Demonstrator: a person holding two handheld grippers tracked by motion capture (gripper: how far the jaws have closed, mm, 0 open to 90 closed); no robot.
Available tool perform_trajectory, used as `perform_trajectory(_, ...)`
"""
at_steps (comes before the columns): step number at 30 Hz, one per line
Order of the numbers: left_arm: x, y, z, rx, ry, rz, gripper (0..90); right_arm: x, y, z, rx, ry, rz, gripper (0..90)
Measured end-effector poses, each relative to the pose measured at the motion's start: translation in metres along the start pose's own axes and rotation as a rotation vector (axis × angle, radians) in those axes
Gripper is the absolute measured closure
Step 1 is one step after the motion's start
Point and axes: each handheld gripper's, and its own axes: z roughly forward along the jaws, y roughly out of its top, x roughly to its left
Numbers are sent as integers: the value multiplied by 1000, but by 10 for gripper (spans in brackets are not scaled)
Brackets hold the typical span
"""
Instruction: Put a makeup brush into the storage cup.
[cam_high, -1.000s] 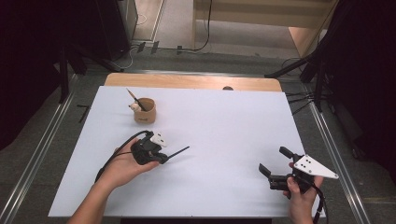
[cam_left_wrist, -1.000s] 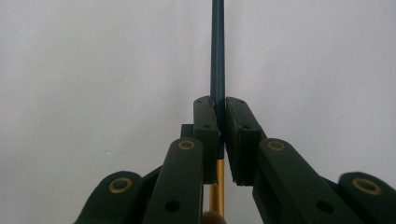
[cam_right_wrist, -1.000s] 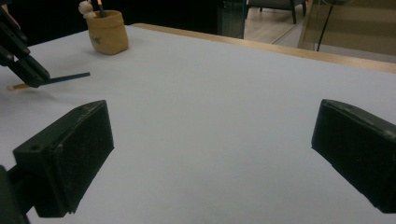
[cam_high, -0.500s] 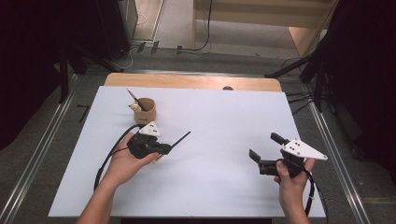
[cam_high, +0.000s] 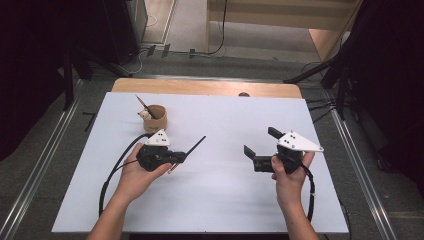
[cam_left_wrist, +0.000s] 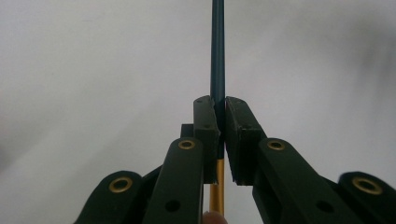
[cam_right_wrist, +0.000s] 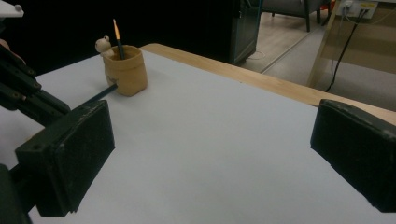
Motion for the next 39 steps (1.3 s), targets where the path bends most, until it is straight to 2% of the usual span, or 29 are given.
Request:
perform_trajectory(5, -2, -1, -4, -65, 0, -14, 845, 8, 10, 10, -10, 12, 20, 0)
perform_trajectory(10, -4, -6, -7, -125, 3, -40, 845, 18, 8, 15, 12, 30, 19, 0)
perform_trajectory(13, -5, -8, -8, -155, 10, -51, 845, 21, 2, 18, 18, 63, 68, 0)
perform_trajectory(15, -5, -9, -8, -184, -6, -64, 845, 24, -2, 21, 25, 63, 94, 6)
perform_trajectory(21, -9, -7, -8, -226, -8, -66, 845, 34, -8, 28, 39, 60, 120, 28)
perform_trajectory(27, -13, -6, -6, -264, -8, -69, 845, 43, -8, 32, 34, 96, 141, 38)
perform_trajectory(32, -17, -5, -6, -297, -17, -74, 845, 50, -8, 33, 2, 154, 178, 137)
perform_trajectory(34, -19, -4, -6, -311, -17, -72, 844, 53, -7, 34, -23, 184, 211, 146)
perform_trajectory(39, -24, -4, -3, -348, -25, -69, 845, 62, -4, 35, -44, 192, 262, 279)
